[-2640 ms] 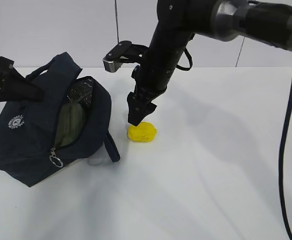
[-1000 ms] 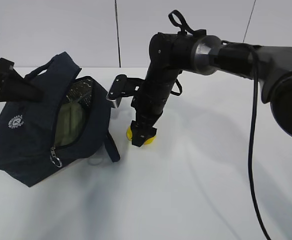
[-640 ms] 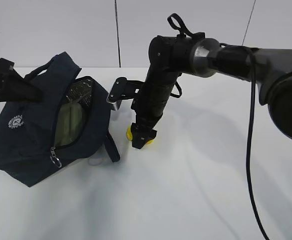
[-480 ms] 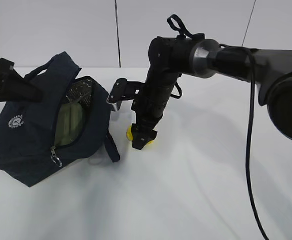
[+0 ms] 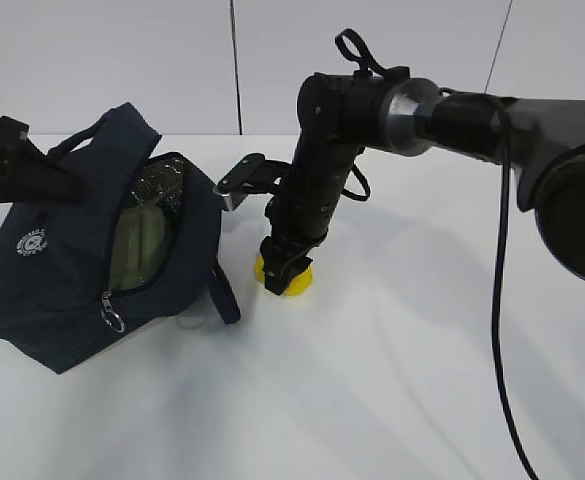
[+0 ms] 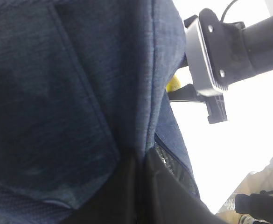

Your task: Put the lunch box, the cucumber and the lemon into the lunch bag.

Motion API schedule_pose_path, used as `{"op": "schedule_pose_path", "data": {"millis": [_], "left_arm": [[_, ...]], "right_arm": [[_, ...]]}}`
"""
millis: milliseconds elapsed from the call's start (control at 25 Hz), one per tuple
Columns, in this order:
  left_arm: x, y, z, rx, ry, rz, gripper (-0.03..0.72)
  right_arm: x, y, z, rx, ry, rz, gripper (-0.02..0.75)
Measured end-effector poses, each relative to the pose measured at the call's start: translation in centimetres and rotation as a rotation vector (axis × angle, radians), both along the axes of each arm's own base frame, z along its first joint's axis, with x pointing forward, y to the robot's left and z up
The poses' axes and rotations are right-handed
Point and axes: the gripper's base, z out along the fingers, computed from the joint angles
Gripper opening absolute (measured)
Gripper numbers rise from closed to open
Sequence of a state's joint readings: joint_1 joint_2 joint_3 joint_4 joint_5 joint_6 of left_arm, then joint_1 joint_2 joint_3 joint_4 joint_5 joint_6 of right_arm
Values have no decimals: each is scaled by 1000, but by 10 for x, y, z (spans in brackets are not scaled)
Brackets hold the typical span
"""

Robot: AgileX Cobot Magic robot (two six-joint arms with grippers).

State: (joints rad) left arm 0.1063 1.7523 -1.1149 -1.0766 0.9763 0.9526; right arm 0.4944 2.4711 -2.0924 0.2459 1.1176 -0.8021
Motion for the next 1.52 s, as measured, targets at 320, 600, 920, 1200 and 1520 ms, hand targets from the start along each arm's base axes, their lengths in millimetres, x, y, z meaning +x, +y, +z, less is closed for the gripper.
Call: {"op": "schedule_pose_path", "data": {"millis": [320,600,920,1200,1520], "left_arm": [[0,0,0,1,-1,1,-5],[0,0,0,2,-1,3,-5],[2,1,0,9,-9,17,-5],[4,-2,5,-79,-11,60,-5],[2,-6,8,-134,9,28,-6]], "right_arm": [[4,3,26,18,55,-184,342],[15,9,66,127,39,-480,340],[5,27,95,362,234,-608,340],[-4,46,107,559,447,-602,340],[1,51,95,602,477,-633,341]]}}
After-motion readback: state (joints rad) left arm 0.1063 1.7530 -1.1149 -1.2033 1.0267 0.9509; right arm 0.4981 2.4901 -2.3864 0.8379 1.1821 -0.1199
